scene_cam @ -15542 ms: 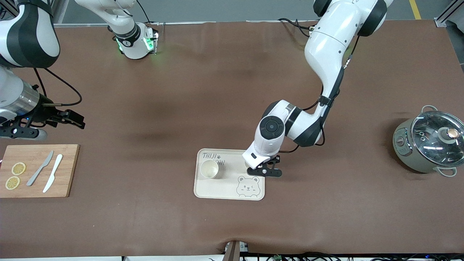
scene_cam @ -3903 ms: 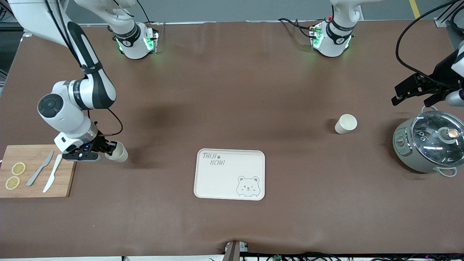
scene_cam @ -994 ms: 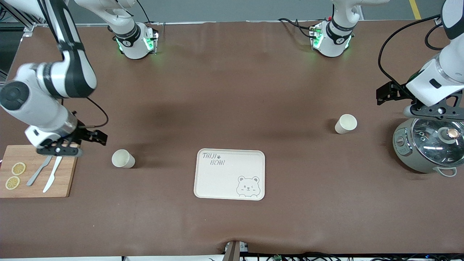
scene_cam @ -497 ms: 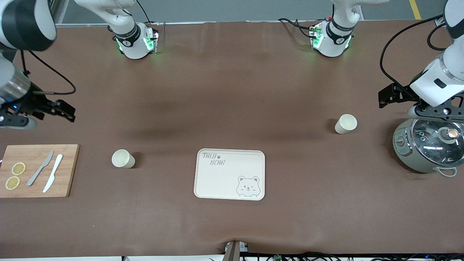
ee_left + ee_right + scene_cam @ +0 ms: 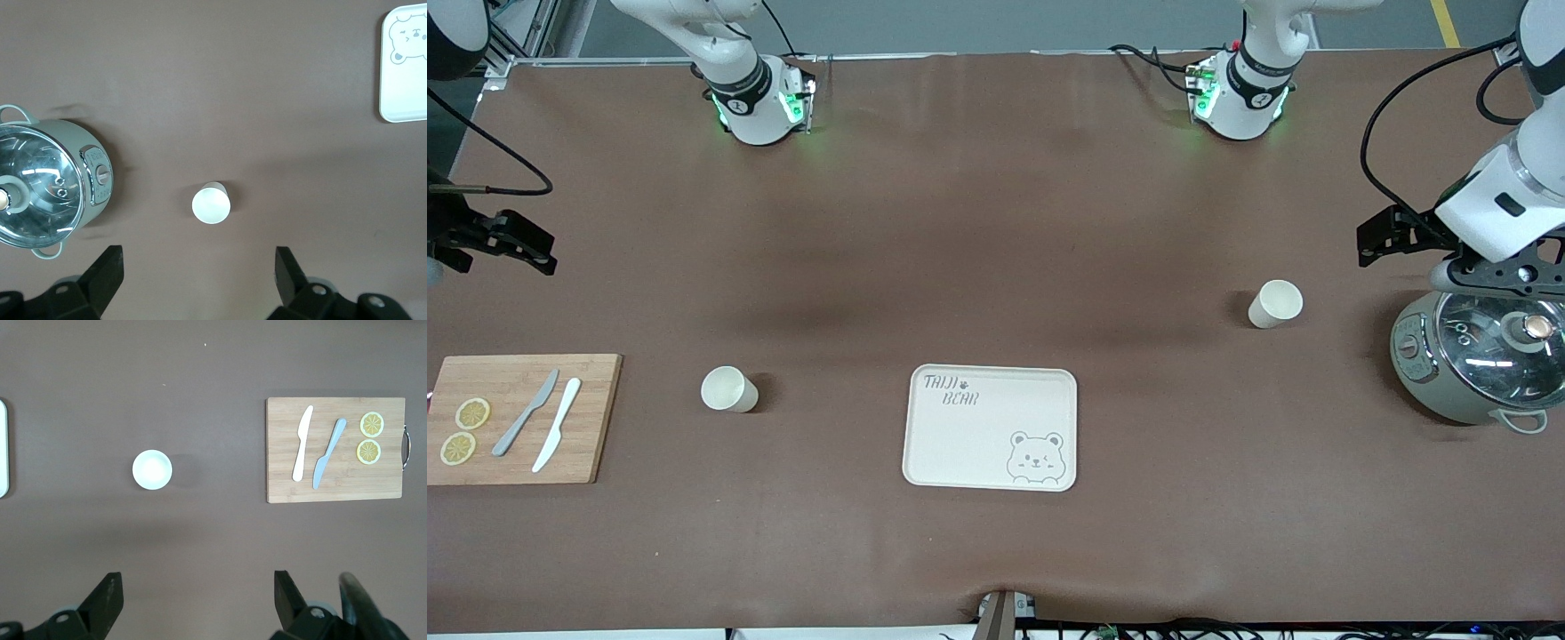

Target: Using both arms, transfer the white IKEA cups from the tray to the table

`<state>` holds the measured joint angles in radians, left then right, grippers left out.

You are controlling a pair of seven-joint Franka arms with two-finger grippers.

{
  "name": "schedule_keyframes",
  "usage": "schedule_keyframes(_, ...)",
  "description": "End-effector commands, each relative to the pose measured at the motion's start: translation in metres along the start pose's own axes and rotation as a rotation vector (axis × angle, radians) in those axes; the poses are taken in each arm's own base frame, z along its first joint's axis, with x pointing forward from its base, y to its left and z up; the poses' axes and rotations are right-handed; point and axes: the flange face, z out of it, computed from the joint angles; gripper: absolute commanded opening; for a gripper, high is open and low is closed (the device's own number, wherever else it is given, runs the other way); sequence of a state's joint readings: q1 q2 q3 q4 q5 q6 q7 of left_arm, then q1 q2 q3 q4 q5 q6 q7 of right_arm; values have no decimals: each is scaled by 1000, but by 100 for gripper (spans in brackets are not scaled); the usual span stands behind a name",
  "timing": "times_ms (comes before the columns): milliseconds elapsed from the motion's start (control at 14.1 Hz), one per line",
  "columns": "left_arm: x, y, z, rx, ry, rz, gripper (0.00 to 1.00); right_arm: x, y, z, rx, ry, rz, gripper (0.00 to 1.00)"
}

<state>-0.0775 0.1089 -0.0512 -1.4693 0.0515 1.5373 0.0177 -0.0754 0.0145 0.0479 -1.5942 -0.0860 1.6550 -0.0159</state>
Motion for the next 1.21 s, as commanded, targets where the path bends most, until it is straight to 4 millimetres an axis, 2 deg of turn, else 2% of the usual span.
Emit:
schedule_keyframes(0, 1, 1, -5, -14, 12, 16, 100, 1, 2, -1, 16, -10, -10, 100)
schedule_keyframes(284, 1, 2, -4, -15, 11, 9, 100, 0, 14, 3, 126, -19, 50, 100)
schedule_keyframes(1135, 1, 0, -3, -19, 10, -2, 100, 0, 9, 3, 118, -25, 35, 100)
